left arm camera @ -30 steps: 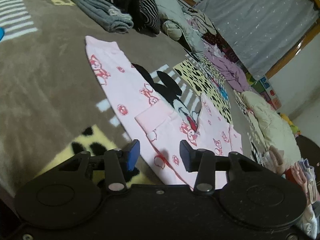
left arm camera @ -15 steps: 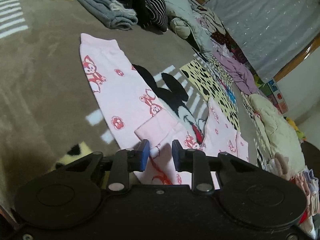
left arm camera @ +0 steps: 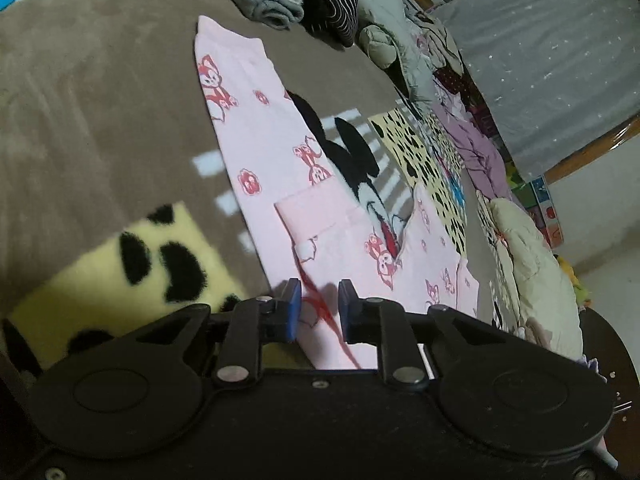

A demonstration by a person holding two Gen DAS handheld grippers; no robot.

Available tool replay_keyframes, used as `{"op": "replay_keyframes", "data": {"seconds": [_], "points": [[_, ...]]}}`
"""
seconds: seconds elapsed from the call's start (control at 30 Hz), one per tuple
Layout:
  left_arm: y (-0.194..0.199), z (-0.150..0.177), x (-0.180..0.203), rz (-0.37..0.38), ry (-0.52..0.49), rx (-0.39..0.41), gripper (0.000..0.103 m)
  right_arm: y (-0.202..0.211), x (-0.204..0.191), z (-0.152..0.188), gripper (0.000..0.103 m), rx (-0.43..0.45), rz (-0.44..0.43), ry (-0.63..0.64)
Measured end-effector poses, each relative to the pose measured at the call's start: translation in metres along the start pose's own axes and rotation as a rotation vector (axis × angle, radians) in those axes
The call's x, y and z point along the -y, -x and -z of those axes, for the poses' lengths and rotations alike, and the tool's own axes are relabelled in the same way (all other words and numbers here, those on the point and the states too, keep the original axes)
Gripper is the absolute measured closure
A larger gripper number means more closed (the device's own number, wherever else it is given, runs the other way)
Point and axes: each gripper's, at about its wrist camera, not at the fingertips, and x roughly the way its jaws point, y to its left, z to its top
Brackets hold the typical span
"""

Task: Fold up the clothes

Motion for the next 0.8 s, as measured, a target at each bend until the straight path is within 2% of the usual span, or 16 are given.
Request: {"op": "replay_keyframes", "data": {"seconds": [0.17, 0.23, 0.3, 0.5, 0.8], "points": [[-0.002, -0.005, -0.003, 0.020, 0.044, 0.024, 0.089, 0.001, -0.002, 0.000, 0.051, 0.004, 0.005, 0.013], [0.002, -0.006, 0.004, 0.020, -0.009, 0.037, 0.099, 0.002, -0.003, 0.000, 0.051, 0.010, 0.003, 0.019], [0.005, -0.008, 0.017, 0.026, -0.070, 0.043, 0.103, 0.003, -0.003, 0.000, 0.051, 0.017, -0.005, 0.018], [0.000, -0.013, 0.073, 0.056, -0.232, 0.060, 0.103, 0.002, -0.001, 0.000, 0.051, 0.017, -0.013, 0.004], [-0.033, -0.016, 0.145, 0.141, -0.331, 0.039, 0.103, 0.006, 0.001, 0.000, 0.051, 0.037, -0.025, -0.007]]}}
